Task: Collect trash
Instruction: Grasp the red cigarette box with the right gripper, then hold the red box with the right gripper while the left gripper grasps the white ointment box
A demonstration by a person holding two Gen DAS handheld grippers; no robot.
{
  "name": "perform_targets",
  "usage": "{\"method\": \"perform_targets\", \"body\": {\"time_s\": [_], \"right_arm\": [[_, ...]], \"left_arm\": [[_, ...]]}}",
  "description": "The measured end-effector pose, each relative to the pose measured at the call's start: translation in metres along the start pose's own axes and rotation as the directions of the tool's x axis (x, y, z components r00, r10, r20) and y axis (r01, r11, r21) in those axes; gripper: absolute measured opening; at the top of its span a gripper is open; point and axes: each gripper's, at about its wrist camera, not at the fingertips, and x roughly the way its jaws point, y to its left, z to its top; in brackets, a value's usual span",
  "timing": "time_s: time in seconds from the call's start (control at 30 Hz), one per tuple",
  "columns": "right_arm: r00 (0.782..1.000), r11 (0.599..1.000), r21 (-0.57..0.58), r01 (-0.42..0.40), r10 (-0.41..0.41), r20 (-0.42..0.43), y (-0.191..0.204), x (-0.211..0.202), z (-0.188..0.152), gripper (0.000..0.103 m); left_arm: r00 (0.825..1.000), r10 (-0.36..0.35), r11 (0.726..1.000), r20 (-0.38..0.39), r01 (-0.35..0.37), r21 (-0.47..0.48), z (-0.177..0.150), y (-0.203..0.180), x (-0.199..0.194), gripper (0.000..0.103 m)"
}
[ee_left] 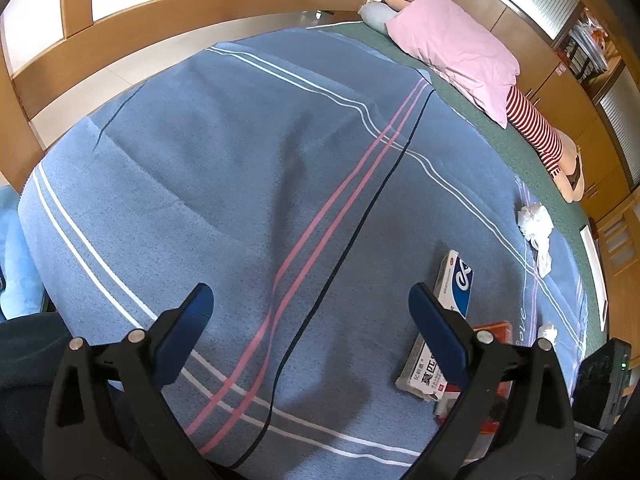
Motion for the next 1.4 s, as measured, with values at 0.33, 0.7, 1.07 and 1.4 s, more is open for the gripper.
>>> {"method": "perform_targets", "body": {"time_s": [0.33, 0.7, 1.07, 1.4], "right_arm": [[0.938, 0.951, -0.067, 0.302, -0.284, 0.197, 0.025, -0.022, -0.008, 0.071], [0.84, 0.835, -0.131, 0.534, -0.507, 0.192, 0.03, 0.025, -0.017, 0.072], [0.83, 0.841, -0.086, 0.534, -0.503, 0.241, 0.025, 0.008, -0.033, 0.056], [0.835, 0.87, 0.006, 0.493, -0.474, 0.28, 0.026, -0.02, -0.054, 0.056]], "left_arm": [[1.0, 0.003, 1.0, 0.0, -0.003, -0.014, 0.0, 0.001, 0.0, 0.098], [1.0, 0.009, 1.0, -0.02, -0.009, 0.017, -0.001, -0.005, 0.004, 0.098], [1.0, 0.011, 0.999, -0.023, -0.01, 0.032, -0.002, -0.009, 0.006, 0.098], [0.999, -0.008, 0.993, -0.034, 0.012, 0.121, -0.008, -0.026, 0.008, 0.098]]}}
